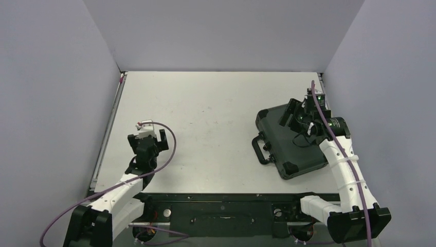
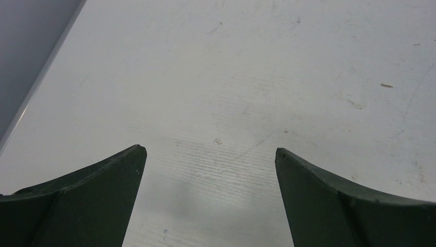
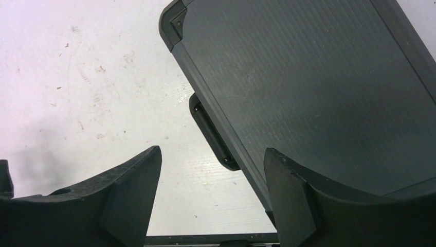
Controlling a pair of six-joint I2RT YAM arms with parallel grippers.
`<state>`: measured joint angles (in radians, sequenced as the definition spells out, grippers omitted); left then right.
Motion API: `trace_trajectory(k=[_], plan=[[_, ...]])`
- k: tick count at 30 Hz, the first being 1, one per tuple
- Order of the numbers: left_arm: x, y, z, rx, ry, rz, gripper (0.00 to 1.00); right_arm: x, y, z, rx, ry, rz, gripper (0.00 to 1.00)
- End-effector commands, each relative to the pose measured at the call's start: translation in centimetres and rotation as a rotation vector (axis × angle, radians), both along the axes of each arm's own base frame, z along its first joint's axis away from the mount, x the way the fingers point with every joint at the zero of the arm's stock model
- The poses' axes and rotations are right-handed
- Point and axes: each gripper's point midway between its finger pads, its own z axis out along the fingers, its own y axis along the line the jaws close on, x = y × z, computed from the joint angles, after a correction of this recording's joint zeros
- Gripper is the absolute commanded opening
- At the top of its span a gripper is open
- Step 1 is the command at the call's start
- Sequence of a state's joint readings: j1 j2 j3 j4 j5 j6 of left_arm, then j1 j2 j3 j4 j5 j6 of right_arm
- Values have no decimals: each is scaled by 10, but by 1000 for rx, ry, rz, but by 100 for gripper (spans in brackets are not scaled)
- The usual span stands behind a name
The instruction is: Pack up texas hold em set
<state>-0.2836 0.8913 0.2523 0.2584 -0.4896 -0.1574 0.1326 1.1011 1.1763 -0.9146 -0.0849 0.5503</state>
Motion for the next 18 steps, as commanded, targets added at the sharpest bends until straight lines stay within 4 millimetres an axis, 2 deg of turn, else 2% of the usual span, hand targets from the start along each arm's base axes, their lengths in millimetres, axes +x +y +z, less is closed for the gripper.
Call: trace_trajectory(k=[1, 2, 5, 6, 7, 8, 9, 10, 11, 12, 13, 14, 16, 17, 18], plan=[[22, 7, 20, -48, -167, 24, 96, 2, 2, 35, -4, -110, 31, 69], [25, 6, 21, -63, -187, 16, 96, 2, 1, 40, -9, -124, 38, 69], [37, 9, 8, -77, -136, 18, 96, 0, 0, 56, -19, -172, 48, 69], [43, 12, 15, -81, -159, 26, 96, -1, -1, 62, -22, -190, 50, 69], [46, 11, 8, -82, -140, 18, 96, -2, -1, 65, -24, -200, 50, 69], [54, 16, 16, -87, -168, 28, 96, -3, -2, 71, -24, -218, 46, 69], [58, 15, 9, -91, -148, 15, 96, -3, -2, 74, -19, -233, 39, 69], [66, 20, 15, -96, -161, 26, 96, -5, -2, 79, -14, -252, 37, 69], [71, 19, 7, -102, -135, 10, 96, -5, -2, 82, -9, -269, 36, 69], [79, 23, 14, -105, -155, 15, 96, -7, -1, 89, -2, -298, 39, 69], [82, 22, 8, -102, -135, -3, 96, -8, -1, 94, -4, -315, 44, 70], [87, 25, 13, -94, -146, -4, 96, -10, -1, 100, -2, -341, 46, 70], [90, 26, 4, -90, -153, -18, 96, -14, -4, 111, -12, -380, 43, 70], [90, 25, 8, -82, -194, -40, 96, -15, -7, 115, -20, -393, 34, 70], [89, 17, 4, -86, -191, -88, 96, -18, -8, 118, -26, -402, 29, 70]])
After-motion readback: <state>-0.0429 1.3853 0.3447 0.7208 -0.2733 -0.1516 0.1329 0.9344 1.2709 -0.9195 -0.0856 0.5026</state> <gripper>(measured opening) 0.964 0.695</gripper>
